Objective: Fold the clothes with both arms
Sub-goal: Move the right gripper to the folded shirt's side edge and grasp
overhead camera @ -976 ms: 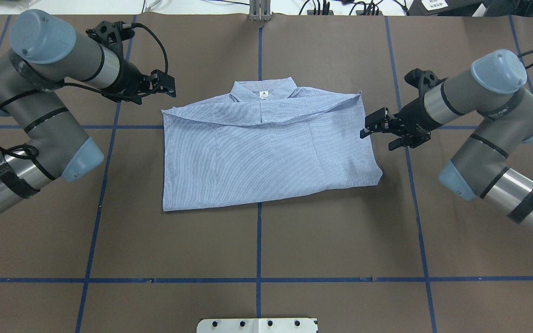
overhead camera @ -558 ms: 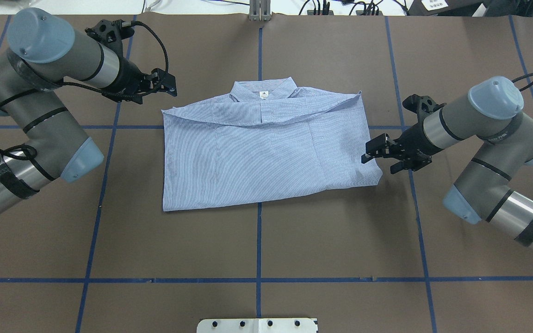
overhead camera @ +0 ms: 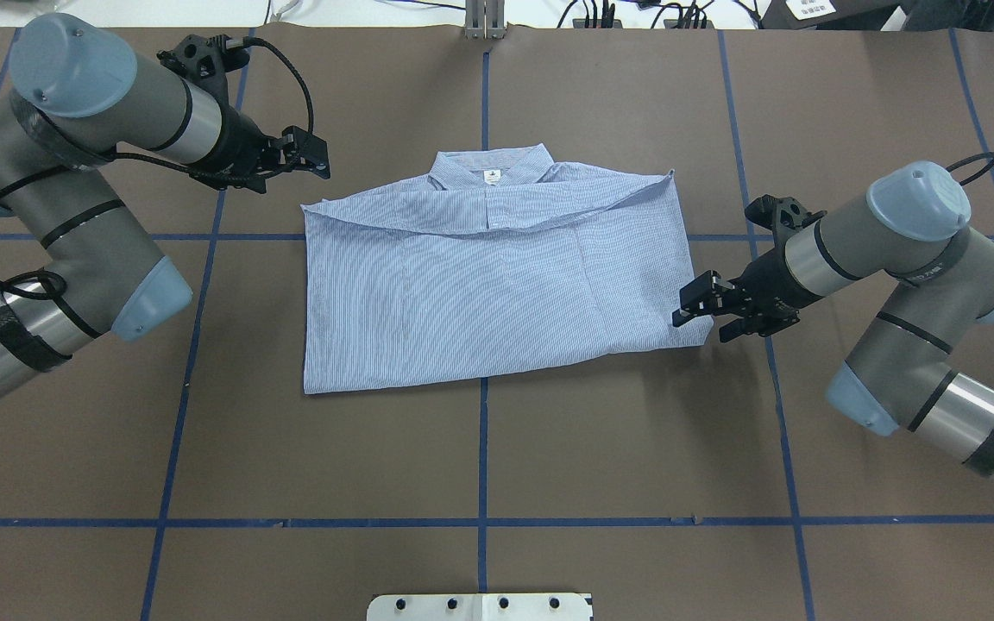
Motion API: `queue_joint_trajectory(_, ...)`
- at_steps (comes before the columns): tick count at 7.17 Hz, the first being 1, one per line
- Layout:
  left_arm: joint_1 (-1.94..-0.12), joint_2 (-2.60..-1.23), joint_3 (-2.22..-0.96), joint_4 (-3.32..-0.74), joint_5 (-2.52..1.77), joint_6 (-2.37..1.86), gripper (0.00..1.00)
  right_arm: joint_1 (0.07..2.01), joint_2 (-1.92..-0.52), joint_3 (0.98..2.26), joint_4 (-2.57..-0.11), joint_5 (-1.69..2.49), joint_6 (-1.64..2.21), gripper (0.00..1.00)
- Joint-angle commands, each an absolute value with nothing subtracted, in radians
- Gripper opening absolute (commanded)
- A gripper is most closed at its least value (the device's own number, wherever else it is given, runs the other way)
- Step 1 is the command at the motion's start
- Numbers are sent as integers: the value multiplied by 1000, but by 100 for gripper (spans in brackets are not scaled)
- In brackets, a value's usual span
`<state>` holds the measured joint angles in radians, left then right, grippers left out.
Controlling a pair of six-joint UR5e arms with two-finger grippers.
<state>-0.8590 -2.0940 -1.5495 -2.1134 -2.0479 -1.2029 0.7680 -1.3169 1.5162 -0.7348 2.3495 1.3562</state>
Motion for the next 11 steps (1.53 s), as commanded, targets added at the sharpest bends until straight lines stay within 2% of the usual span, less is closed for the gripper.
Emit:
queue_joint_trajectory(1,-859,-2092,-1551,-2114,-2048,-1204,99,770,-1309,1509,-736,2349,1356,68)
queue_joint_trajectory(8,-859,-2088,-1551,-2114,-2042,-1204,99,776,-1305,1506,-744,2347,1355,69)
queue_joint_trajectory(9,-859,-2088,-1551,-2114,-2042,-1204,99,775,-1305,1505,-745,2347,1356,53)
queue_joint_trajectory(10,-859,-2088,-1551,-2114,-2042,-1204,99,776,-1305,1505,-746,2349,1355,18)
queue_joint_trajectory(11,-859,-2088,-1551,-2114,-2042,-1204,99,778,-1307,1503,-746,2349,1355,0)
